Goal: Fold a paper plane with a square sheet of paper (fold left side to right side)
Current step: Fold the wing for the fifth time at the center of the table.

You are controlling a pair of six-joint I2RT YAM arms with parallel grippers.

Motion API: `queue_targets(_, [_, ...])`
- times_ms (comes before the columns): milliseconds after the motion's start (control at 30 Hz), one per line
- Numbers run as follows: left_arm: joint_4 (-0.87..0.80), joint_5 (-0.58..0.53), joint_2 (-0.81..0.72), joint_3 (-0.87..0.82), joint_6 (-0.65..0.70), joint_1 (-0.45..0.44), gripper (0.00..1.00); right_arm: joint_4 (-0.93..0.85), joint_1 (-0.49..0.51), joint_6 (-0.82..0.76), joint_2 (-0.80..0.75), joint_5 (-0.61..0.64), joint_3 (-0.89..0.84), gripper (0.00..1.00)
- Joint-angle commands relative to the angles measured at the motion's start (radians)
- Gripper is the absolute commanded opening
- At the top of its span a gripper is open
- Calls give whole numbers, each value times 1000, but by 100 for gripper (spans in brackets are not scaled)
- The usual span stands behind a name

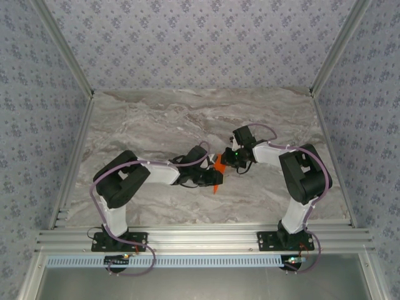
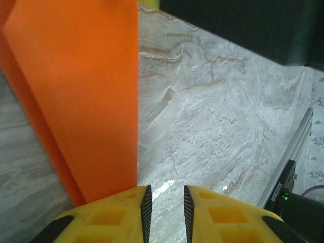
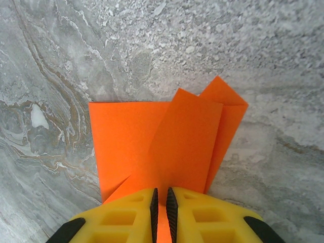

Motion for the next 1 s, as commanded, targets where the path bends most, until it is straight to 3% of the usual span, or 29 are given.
queue_targets(0, [-21,-11,9,-25,-7,-8,25,-95,2,-19,44,67,-16,19])
queue_targets(300, [-23,-31,9,-59,-19,-19,23,-13,-6,-19,-8,-22,-23,18])
queue_targets(667, [-15,-62,34,-88,-34,-41,15,98,-36,-34,-262,-110,-161,13])
queue_targets(967, [-17,-66,36,-89,-31,-41,14,225,4,5,-221,-184,-238,12])
